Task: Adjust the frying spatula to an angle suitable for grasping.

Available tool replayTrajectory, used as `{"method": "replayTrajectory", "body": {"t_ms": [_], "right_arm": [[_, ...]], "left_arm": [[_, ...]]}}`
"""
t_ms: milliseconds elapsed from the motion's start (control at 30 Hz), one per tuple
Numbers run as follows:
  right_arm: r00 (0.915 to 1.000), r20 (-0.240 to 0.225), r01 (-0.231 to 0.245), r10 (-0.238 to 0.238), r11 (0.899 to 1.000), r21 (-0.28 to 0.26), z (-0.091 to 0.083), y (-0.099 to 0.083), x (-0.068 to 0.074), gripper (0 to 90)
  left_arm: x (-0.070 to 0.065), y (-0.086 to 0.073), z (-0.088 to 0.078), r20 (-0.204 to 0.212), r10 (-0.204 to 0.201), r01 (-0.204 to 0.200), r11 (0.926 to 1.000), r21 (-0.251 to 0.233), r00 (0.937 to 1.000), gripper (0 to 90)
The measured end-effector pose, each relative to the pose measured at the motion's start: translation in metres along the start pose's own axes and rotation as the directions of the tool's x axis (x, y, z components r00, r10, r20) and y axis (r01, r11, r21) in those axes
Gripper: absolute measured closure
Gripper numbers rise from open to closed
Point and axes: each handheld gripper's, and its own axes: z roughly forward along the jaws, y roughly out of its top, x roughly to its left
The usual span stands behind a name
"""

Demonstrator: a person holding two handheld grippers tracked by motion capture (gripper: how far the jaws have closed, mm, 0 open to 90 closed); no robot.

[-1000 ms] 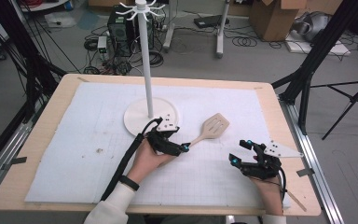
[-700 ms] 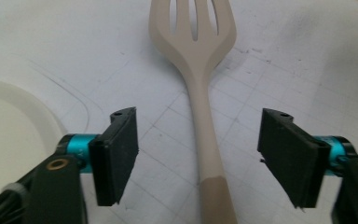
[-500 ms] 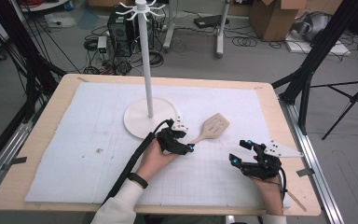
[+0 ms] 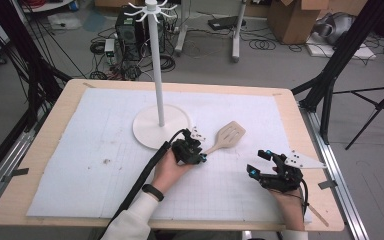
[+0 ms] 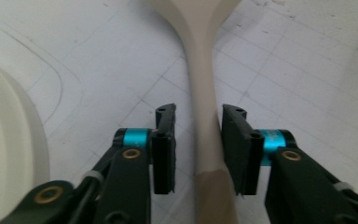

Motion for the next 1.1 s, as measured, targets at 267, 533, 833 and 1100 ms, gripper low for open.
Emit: {"method": "replayTrajectory", "body": {"t_ms": [267, 533, 833, 1100], "right_arm": [[1.0, -0.001, -0.001, 0.001, 1.0, 0.0, -0.001, 0.0, 0.0, 23.2], [1.0, 0.003, -0.003, 0.003, 1.0, -0.002, -0.001, 0.0, 0.0, 23.2], [1.0, 0.006, 0.001, -0.001, 1.0, -0.012, -0.004, 0.001, -0.001, 23.2], [0.9998, 0.017, -0.01, 0.011, 0.999, -0.042, -0.012, 0.003, -0.002, 23.4]], "left_arm": [[0.0, 0.0, -0.001, -0.001, -0.002, 0.002, 1.0, 0.001, 1.0, 76.6], [0.004, -0.001, -0.013, 0.065, 0.025, -0.024, 0.9995, -0.02, 0.9976, 77.0], [0.001, -0.004, -0.049, 0.159, 0.102, -0.083, 0.9891, -0.121, 0.9821, 77.0], [0.004, -0.028, -0.079, 0.21, 0.211, -0.187, 0.9739, -0.128, 0.9546, 77.0]]}}
